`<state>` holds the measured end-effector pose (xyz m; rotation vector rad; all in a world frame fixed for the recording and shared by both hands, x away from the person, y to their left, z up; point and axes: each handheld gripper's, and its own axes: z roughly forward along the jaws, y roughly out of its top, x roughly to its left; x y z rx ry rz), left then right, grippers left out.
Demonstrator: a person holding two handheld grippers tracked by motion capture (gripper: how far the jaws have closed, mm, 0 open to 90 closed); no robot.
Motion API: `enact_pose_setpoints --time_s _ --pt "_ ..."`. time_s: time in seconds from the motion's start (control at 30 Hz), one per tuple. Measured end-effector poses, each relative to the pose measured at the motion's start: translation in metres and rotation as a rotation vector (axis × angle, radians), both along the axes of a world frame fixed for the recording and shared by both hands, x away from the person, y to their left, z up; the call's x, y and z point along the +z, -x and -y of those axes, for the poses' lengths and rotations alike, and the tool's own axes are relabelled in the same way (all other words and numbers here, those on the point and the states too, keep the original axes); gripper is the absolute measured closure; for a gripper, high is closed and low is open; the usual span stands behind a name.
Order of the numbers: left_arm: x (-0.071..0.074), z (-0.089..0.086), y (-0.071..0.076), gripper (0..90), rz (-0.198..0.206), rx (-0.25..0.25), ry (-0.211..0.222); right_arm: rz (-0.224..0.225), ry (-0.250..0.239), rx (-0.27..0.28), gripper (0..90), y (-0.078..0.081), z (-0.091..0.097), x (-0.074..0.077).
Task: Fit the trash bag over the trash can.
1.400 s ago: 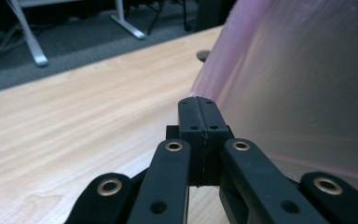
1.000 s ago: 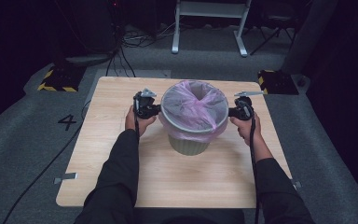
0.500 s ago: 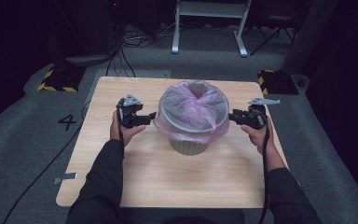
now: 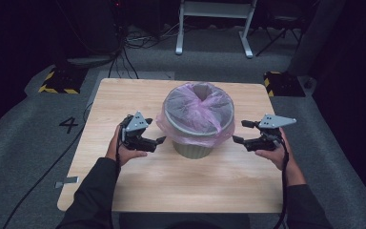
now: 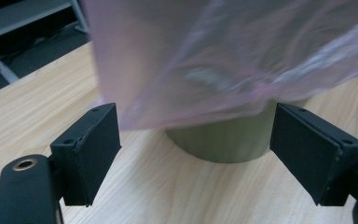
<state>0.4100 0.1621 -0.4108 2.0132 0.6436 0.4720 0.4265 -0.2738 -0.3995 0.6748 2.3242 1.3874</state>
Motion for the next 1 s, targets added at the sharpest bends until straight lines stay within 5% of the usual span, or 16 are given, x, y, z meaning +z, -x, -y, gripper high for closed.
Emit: enact_pose_setpoints --time_s 0.13,0.23,0.27,0.3,0.33,0.37,0.43,0.5,0.53,0.57,0.77,0.93,1.0 --pt "0.000 0.014 -0.001 17.7 0.010 -0.010 -0.018 0.039 0.043 0.051 22.0 0.015 -0.018 -0.002" --pt "0.000 0.019 -0.004 29.6 0.020 0.007 -0.032 0.048 0.071 0.054 25.2 0.018 -0.027 -0.004" --pt "-0.001 0.021 -0.005 34.6 0.020 0.003 -0.034 0.060 0.084 0.068 34.9 0.019 -0.032 -0.005" --pt "-0.001 0.023 -0.006 34.6 0.028 0.010 -0.040 0.060 0.084 0.068 34.9 0.019 -0.032 -0.005" --pt "-0.001 0.025 -0.008 44.5 0.034 0.016 -0.052 0.083 0.106 0.035 49.2 0.018 -0.037 -0.007" --pt "-0.001 0.025 -0.008 51.5 0.034 0.016 -0.052 0.083 0.106 0.035 49.2 0.018 -0.037 -0.007" --pt "-0.002 0.026 -0.009 67.7 0.043 0.002 -0.075 0.095 0.099 0.025 71.2 0.017 -0.039 -0.010" --pt "-0.003 0.026 -0.009 73.4 0.045 -0.011 -0.081 0.094 0.100 0.023 76.2 0.016 -0.040 -0.011" --pt "-0.004 0.026 -0.007 86.1 0.058 -0.014 -0.097 0.095 0.095 0.040 85.8 0.017 -0.040 -0.014" --pt "-0.004 0.025 -0.007 88.8 0.055 -0.024 -0.092 0.093 0.094 0.043 87.5 0.018 -0.040 -0.015" --pt "-0.010 0.021 -0.005 90.0 0.036 -0.031 -0.101 0.066 0.095 0.059 90.0 0.021 -0.038 -0.021" --pt "-0.025 0.018 -0.004 90.0 -0.008 -0.039 -0.151 0.040 0.132 0.072 90.0 0.021 -0.038 -0.028" --pt "-0.036 0.018 -0.006 90.0 -0.039 -0.041 -0.166 -0.014 0.148 0.086 90.0 0.015 -0.038 -0.037"
